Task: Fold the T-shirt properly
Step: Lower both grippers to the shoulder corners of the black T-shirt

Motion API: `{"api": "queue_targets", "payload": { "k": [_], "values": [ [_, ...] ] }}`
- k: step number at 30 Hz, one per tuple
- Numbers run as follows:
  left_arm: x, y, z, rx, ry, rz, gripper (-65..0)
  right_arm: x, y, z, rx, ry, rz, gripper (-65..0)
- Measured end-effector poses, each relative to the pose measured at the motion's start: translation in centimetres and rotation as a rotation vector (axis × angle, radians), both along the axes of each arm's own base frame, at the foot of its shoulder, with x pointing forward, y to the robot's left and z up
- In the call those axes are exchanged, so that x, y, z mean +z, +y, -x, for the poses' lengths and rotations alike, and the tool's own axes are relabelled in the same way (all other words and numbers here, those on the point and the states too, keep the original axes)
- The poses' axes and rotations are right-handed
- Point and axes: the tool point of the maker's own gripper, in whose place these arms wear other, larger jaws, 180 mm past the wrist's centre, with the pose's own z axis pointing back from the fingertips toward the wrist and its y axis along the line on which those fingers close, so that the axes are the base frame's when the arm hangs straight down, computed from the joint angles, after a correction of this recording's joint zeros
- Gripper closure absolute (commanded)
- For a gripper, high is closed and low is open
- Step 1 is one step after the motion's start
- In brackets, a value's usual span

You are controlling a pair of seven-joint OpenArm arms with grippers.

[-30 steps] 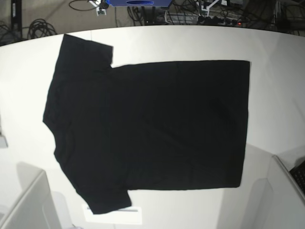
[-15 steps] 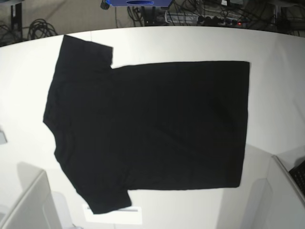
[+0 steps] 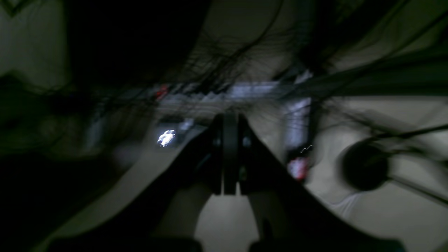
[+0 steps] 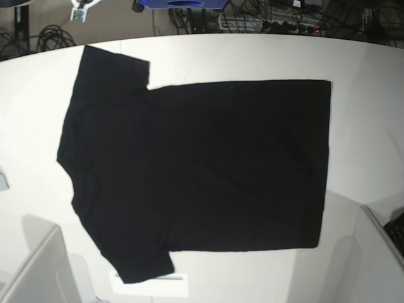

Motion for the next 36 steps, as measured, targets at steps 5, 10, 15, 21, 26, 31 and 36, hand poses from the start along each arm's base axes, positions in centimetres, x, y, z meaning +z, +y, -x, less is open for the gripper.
{"api": "queue_targets", "payload": {
  "k": [5,10,15,21,26,31,36],
  "values": [
    [3.9,-2.4,-3.8,-0.023,-0.119,0.056,0.0,4.9,-2.7,-6.5,-0.008,-0.177,0.093,0.0],
    [7.4,-3.7,-8.9,-0.036,-0.284,0.094,0.0,7.0,-2.9,-11.4,-0.013,-0.307,0.103,0.0],
    [8.8,0.5,-11.5,0.027,-0.366,-0.023,0.0,8.4,-2.3,-16.3,-0.051,-0.460,0.040,0.0],
    [10.7,5.5,-12.4,0.143,-0.438,-0.155,0.0,9.1,1.5,-20.2,0.007,-0.536,-0.344,-30.6],
    [10.9,5.7,-13.0,0.156,-0.461,-0.156,0.0,9.1,-2.6,-19.8,-0.150,-0.555,-0.479,-37.5],
    [10.9,5.9,-12.9,0.160,-0.459,-0.162,0.0,6.7,-4.6,-18.3,-0.227,-0.473,-0.551,-37.1],
    [10.9,5.6,-13.8,0.167,-0.483,-0.151,-7.2,3.9,-4.2,-17.1,-0.222,-0.414,-0.616,-37.1]
  ]
}}
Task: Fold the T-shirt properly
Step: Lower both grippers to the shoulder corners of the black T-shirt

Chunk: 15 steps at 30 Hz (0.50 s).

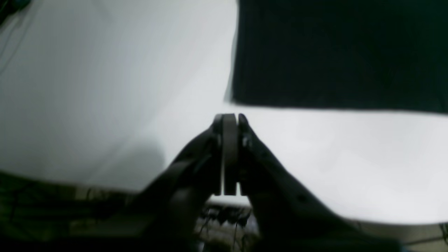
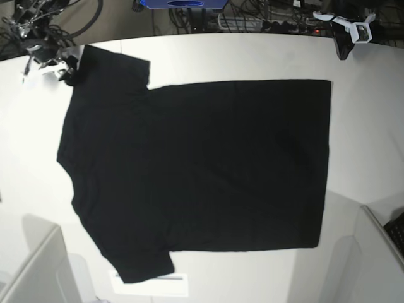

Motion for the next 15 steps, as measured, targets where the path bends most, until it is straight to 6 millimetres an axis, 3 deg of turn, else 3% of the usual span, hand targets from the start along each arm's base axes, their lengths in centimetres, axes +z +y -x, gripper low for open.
{"api": "queue_targets", "payload": {
  "k": [3,5,11,15],
  "values": [
    [-0.7,0.4,0.4,0.008,0.020,-0.003,-22.7,-0.2,0.2,0.0,0.009,-0.004,-0.008,-37.1],
    [-1.1,0.8,0.7,0.051,0.022,0.033,-28.8,-0.2,0.4,-0.3,0.025,-0.012,-0.009,-37.1],
    [-3.1,1.7,0.8,0.209,0.062,0.263,-30.6,-0.4,2.6,-1.0,0.102,-0.029,-0.035,-36.9],
    [-3.5,0.8,-1.3,0.202,0.055,0.386,-30.6,-0.5,3.4,-1.1,0.123,-0.031,-0.042,-36.9]
  ]
}}
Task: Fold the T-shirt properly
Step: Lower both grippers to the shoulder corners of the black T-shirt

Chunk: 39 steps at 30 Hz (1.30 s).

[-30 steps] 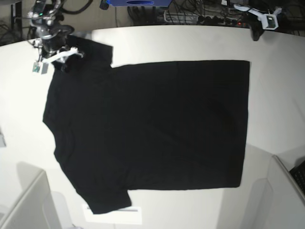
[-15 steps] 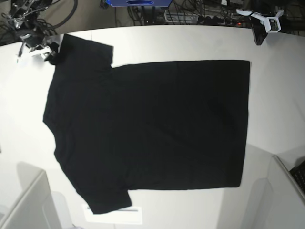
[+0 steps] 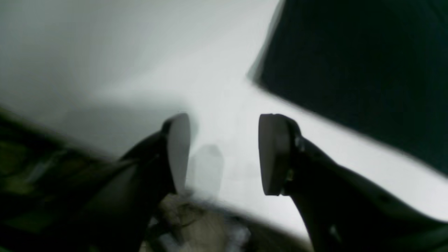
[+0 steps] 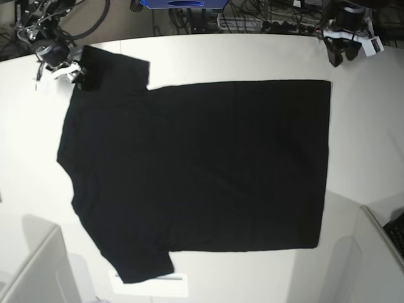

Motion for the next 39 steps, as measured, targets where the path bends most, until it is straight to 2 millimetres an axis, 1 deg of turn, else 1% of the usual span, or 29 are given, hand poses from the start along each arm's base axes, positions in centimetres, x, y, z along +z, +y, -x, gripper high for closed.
{"api": "queue_targets", "payload": {
  "k": [2,4,5,6,8,11,12,14,17,18,22,25,27,32,36,37,38,39],
  "values": [
    [0.2,-0.9,-0.6,-0.039,-0.026,0.026,-30.6,-0.1,0.2,-0.1,-0.010,-0.008,-0.021,-36.8],
    [-0.1,-1.2,-0.7,-0.044,-0.031,0.041,-30.6,-0.3,0.1,-0.2,-0.013,-0.014,-0.031,-36.6],
    [-0.3,-1.1,-0.7,-0.040,-0.026,0.042,-30.6,-0.3,0.1,-0.2,-0.015,-0.015,-0.032,-35.6],
    [-0.6,-0.9,-0.6,-0.032,-0.020,0.043,-30.6,-0.3,0.0,-0.2,-0.018,-0.018,-0.029,-32.7],
    [-1.2,-0.5,-0.5,-0.018,-0.011,0.042,-30.6,-0.5,-0.3,-0.2,-0.029,-0.022,-0.018,-21.9],
    [-1.8,-0.2,-0.6,0.010,-0.011,0.063,-30.6,-1.1,-0.2,0.1,-0.034,-0.008,-0.025,-2.6],
    [-1.9,-0.1,-0.6,0.037,-0.019,0.097,-30.6,-1.3,-0.1,0.2,-0.037,-0.004,-0.032,0.0],
    [-2.3,0.3,-0.6,0.092,-0.028,0.153,-30.6,-1.2,-0.1,0.1,-0.037,-0.005,-0.033,0.0],
    [-3.3,0.0,-1.1,0.126,-0.005,0.244,-30.6,-1.2,-0.1,0.1,-0.038,-0.004,-0.033,0.0],
    [-3.6,-0.1,-1.7,0.124,-0.001,0.258,-30.6,-1.3,-0.1,0.1,-0.037,-0.003,-0.033,0.0],
    [-3.8,-0.9,-4.2,0.097,-0.015,0.303,-30.6,-1.3,-0.1,0.2,-0.036,-0.001,-0.033,0.0],
    [-3.8,-1.6,-5.3,0.073,-0.011,0.330,-30.6,-1.3,-0.1,0.2,-0.036,-0.002,-0.033,0.0],
    [-3.7,-1.7,-5.7,0.073,-0.014,0.334,-30.6,-1.3,-0.1,0.2,-0.036,-0.002,-0.033,0.0],
    [-4.0,-1.0,-6.1,0.118,-0.005,0.328,-30.4,-1.2,-0.2,0.2,-0.025,0.003,-0.027,0.0],
    [-4.2,-0.7,-6.8,0.138,-0.019,0.329,-30.3,-1.2,-0.4,0.3,-0.020,0.008,-0.021,0.0],
    [-4.2,-0.7,-7.0,0.140,-0.025,0.333,-29.6,-1.2,-0.5,0.3,-0.020,0.008,-0.020,0.0],
    [-4.4,-0.6,-7.2,0.139,-0.027,0.334,-26.7,-1.2,-0.5,0.3,-0.021,0.008,-0.020,0.0],
    [-4.6,-0.9,-7.3,0.136,-0.022,0.340,-22.4,-1.2,-0.5,0.3,-0.021,0.008,-0.020,0.0]
  ]
}}
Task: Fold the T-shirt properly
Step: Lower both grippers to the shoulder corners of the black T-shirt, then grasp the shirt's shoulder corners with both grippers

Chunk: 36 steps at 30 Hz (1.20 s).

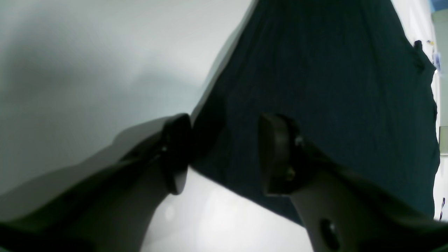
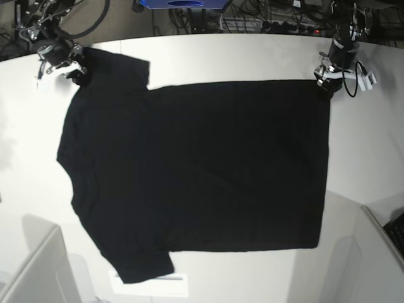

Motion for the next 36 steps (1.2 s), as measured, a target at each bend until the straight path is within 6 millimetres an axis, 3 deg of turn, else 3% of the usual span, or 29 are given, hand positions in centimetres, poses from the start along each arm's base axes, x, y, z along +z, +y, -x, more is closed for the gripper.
{"api": "queue_targets", "payload": {
  "k": [3,11,16,21,27,32,36],
  "values": [
    [-0.7,-0.6,0.0,-0.011,0.012,0.010,0.0,0.0,-0.1,0.0,0.001,0.001,0.001,0.0],
    [-0.5,-1.3,-0.2,-0.055,0.033,0.033,0.0,0.3,-0.3,0.7,0.013,0.014,0.029,0.0],
    [0.8,0.4,2.7,-0.036,0.078,-0.019,0.0,1.7,-0.4,2.8,0.052,0.049,0.104,0.0],
    [3.5,1.5,3.5,-0.039,0.045,-0.070,0.0,2.9,-0.1,3.8,0.071,0.046,0.139,0.0],
    [4.7,1.2,4.9,-0.060,0.055,-0.089,0.0,4.7,0.9,4.0,0.095,0.017,0.175,0.0],
    [6.4,0.4,3.2,-0.082,-0.006,-0.093,0.0,6.6,1.0,2.1,0.112,-0.048,0.213,0.0],
    [8.0,-1.0,0.2,-0.118,-0.070,-0.041,0.0,7.7,0.8,-0.4,0.111,-0.110,0.222,0.0]
  ]
}}
